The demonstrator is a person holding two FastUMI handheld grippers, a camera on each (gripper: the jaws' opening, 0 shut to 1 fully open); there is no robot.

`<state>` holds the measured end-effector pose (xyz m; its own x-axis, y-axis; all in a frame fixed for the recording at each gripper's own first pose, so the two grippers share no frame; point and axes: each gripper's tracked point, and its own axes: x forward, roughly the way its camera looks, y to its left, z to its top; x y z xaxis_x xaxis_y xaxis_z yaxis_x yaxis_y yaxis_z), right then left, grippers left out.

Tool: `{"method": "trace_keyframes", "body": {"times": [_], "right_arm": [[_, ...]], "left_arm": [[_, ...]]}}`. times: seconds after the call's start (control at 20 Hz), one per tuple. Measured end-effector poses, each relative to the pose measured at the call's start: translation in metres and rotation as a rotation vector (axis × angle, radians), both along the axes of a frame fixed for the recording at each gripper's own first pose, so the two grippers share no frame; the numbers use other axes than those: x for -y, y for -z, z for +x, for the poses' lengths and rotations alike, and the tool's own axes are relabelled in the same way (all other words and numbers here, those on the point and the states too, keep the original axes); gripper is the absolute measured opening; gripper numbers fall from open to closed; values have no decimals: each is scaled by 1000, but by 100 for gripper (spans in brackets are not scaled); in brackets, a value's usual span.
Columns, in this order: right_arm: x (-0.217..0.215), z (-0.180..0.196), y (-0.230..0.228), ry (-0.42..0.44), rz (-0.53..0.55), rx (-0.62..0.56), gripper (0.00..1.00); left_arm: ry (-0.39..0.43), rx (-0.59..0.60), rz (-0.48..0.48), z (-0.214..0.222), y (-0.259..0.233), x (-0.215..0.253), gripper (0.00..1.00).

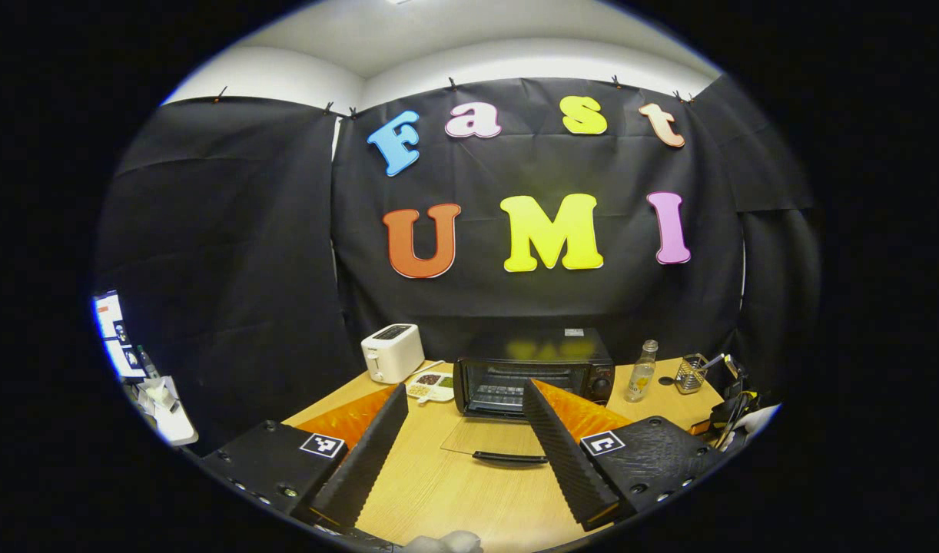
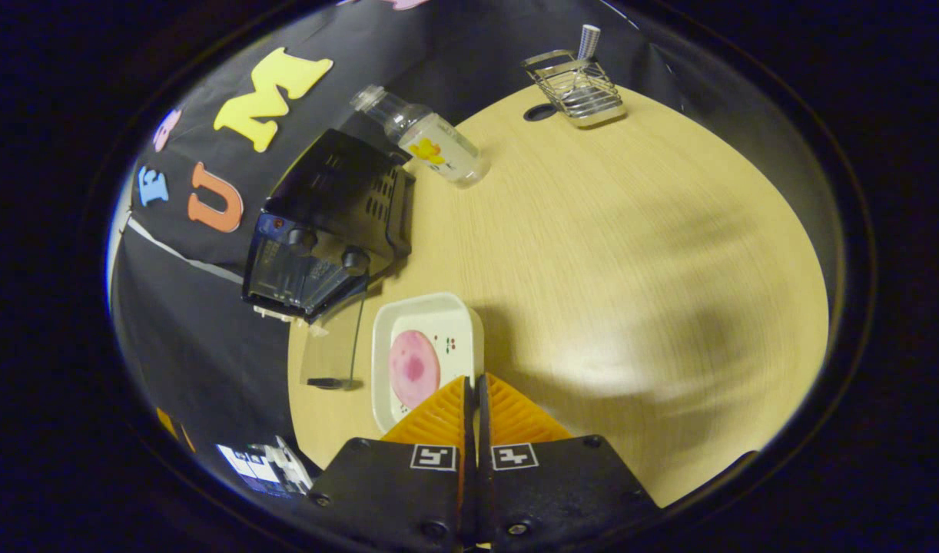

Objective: Open the electric oven with the left hand, put the food in, and close the electric oven.

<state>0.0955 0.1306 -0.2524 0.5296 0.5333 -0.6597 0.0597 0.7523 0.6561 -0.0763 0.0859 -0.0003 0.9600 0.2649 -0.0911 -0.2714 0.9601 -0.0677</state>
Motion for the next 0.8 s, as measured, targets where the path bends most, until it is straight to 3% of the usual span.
{"method": "trace_keyframes", "body": {"times": [0.4, 0.6, 0.8], "right_arm": [[-50, -15, -62, 277, 191, 70, 4], [-112, -13, -68, 380, 300, 80, 4], [-181, 4, -57, 421, 342, 55, 4]], "left_arm": [[118, 2, 47, 17, 7, -36, 96], [151, -27, 62, 20, 19, -49, 96], [152, -43, 60, 23, 24, -61, 96]]}}
